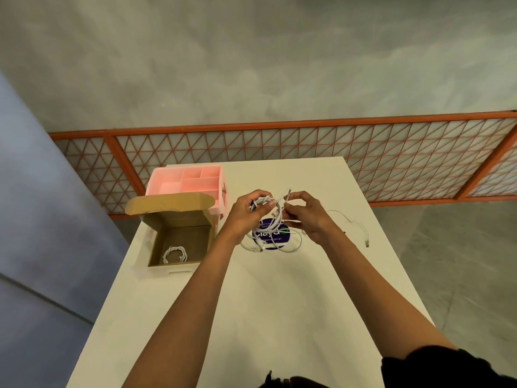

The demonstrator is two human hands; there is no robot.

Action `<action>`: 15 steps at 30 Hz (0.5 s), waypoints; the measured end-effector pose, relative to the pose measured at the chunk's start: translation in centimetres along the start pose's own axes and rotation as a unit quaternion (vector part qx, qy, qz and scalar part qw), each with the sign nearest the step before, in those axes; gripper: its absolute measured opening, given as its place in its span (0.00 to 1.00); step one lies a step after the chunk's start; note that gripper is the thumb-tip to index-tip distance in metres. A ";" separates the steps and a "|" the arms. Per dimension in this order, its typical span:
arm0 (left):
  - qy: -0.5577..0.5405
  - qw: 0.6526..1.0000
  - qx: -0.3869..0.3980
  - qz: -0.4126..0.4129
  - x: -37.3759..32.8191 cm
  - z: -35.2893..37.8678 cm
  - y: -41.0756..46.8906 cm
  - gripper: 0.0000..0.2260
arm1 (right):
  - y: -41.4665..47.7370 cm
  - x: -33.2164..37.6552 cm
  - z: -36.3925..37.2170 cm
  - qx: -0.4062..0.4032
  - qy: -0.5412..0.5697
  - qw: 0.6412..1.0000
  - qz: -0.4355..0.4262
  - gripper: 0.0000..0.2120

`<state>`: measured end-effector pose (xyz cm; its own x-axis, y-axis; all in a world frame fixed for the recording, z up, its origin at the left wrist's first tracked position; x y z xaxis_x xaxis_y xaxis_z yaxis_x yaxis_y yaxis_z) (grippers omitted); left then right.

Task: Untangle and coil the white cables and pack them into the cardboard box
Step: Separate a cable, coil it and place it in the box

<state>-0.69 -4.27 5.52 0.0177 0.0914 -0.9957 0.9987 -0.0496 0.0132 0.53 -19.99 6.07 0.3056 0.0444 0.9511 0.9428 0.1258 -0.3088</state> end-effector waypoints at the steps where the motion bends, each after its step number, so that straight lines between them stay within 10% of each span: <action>1: 0.004 1.000 -0.003 0.001 0.1 0.1 0.0 0.03 | 0.0 0.0 0.0 0.003 -0.006 1.000 0.005 0.05; 15: 0.125 0.988 -0.071 0.050 0.7 -0.1 0.8 0.08 | -0.4 0.5 0.3 0.125 -0.094 0.988 0.014 0.20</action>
<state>0.12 -4.16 4.82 0.1094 0.3374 -0.9350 0.9878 0.0681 0.1402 0.29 -19.73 6.64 0.2781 0.2317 0.9322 0.8653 0.3610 -0.3478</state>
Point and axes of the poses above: each hand's wrist, its own y-axis towards the middle knuckle, its own z-axis out of the palm, x = y × z, the point moved 1 cm from there along y, towards the middle knuckle, and after that the axes turned 5 degrees about -y, right-handed, at the moved point
